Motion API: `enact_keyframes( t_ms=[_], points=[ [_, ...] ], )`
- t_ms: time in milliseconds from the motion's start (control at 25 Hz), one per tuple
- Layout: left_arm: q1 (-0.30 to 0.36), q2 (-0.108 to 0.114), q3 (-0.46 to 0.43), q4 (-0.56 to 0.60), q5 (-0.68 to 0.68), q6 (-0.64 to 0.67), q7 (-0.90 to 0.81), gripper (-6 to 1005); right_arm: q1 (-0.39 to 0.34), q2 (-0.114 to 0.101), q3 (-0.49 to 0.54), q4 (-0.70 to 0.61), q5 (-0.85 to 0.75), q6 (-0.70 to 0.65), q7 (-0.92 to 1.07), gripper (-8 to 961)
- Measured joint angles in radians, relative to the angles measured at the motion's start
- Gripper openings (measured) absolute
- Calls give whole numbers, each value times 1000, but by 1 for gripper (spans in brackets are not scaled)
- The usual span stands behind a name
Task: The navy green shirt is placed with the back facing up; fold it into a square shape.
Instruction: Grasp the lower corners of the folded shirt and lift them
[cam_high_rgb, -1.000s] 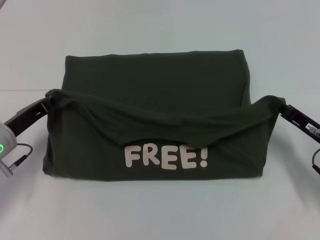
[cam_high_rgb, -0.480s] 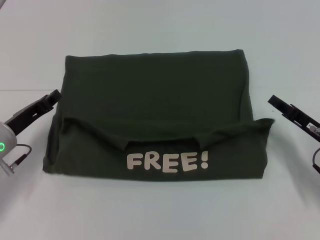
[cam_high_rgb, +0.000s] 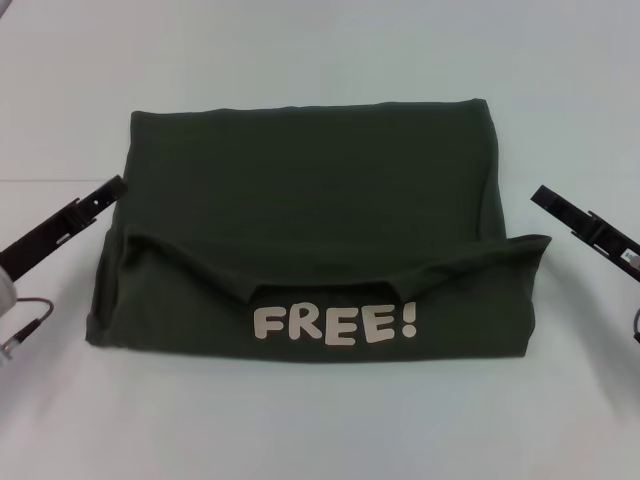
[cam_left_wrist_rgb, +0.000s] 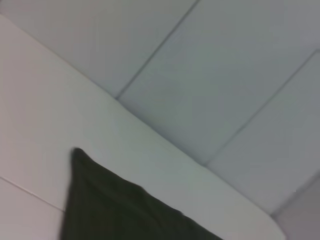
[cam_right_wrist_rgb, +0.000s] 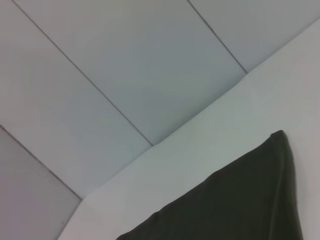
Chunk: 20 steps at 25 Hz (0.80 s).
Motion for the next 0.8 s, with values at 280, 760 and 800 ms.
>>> enact_keyframes(
  t_ms=[280,760,800],
  points=[
    [44,48,137,171,256,303,-252,716,-74,-38,-157,-61,-2,-168,81,922],
    [37,67,204,301,534,285,-172,815,-191,-63,-264,-130,-3,-352,77,947],
    [38,62,227,301,536,249,-171,824,-193,-61,-269,-130,-4,-352,70,947]
  ],
)
